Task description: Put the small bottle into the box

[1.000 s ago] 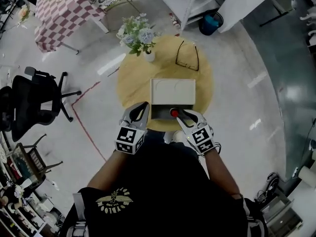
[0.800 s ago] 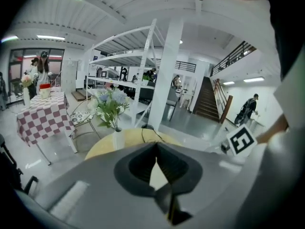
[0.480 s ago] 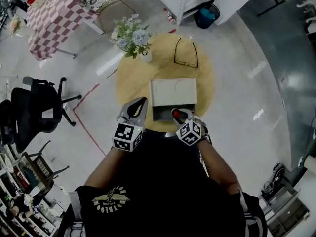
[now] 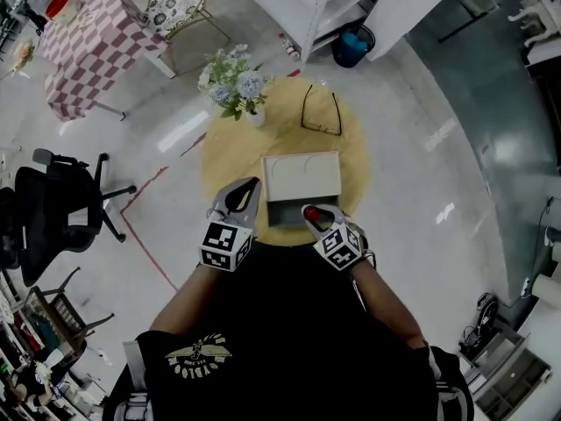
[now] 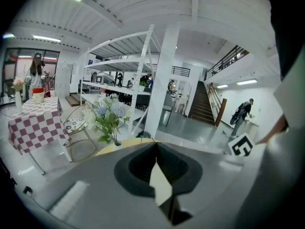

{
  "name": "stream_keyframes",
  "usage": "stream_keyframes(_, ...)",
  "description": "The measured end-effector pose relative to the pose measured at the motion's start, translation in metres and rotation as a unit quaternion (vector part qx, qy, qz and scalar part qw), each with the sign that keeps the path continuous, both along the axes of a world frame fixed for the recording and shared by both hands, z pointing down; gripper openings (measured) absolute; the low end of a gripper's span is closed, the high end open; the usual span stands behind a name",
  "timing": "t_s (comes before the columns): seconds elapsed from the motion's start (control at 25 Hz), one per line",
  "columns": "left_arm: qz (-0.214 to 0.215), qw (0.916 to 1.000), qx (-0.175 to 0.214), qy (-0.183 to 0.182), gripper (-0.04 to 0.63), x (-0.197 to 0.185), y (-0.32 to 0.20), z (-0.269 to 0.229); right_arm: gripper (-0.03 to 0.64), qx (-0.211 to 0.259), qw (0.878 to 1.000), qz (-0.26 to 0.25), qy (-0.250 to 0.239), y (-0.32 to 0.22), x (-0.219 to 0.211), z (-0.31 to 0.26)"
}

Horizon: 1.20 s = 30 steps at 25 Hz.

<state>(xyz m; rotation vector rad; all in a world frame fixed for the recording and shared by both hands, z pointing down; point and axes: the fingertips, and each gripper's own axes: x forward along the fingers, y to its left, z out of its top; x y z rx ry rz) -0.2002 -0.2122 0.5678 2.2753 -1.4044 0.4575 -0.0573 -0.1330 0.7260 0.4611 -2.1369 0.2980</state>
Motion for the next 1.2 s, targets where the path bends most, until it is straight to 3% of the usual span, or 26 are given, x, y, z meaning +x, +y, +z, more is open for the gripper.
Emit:
stream_keyframes(0.28,0.018,0.9981,0.047,0.036,0.0,0.014,-0.006,-0.036,0.153,-0.012,0.998,0.046,-0.037,-0.028,0.01,-0.103)
stream_keyframes(0.64,0.034,0.9933,0.093,0.06,0.0,0.026,-0.001,-0.077,0.153,0.042,0.996,0.065,-0.043,-0.06,0.027,-0.211)
stream_keyframes(1.0,0.004,0.9914,0.115,0.063,0.0,0.019,-0.008,-0.091,0.152,0.064,0.996,0.053,-0.043,-0.068,0.035,-0.242)
stream_keyframes(1.2,-0.016,0.9919,0.113,0.054,0.0,0.035,-0.013,-0.093,0.153,0.057,0.996,0.031,-0.054,-0.075,0.054,-0.233)
